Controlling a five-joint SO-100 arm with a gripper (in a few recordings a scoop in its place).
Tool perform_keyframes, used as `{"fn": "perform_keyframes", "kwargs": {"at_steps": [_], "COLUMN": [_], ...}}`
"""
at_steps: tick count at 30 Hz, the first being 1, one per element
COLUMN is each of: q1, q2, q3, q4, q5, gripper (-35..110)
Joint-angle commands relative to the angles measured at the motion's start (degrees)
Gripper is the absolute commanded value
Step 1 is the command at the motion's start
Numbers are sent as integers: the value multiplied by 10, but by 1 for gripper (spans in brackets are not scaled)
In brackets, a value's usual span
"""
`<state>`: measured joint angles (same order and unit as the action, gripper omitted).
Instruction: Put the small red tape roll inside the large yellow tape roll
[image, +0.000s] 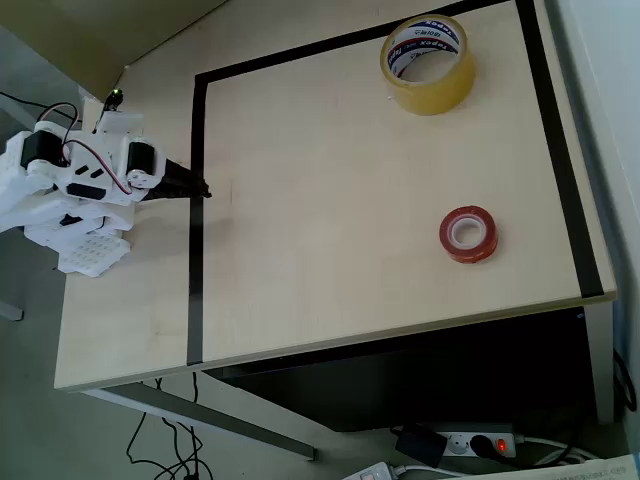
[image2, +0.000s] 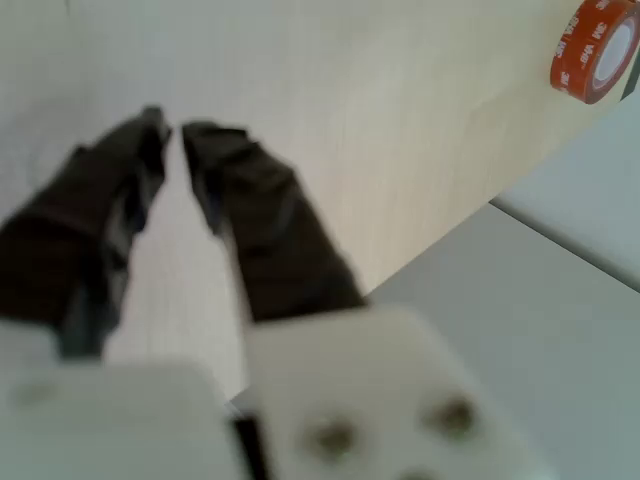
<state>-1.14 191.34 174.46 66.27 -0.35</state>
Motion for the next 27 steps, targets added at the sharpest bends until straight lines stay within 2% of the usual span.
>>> {"fn": "perform_keyframes", "kwargs": {"at_steps": [1, 11, 18, 27], "q1": [-72, 51, 91, 98], "q2": [-3, -4, -7, -362], "q3": [42, 37, -84, -403], "q4": [48, 16, 9, 27], "q5": [8, -6, -9, -5], "gripper": [0, 0, 0, 0]}}
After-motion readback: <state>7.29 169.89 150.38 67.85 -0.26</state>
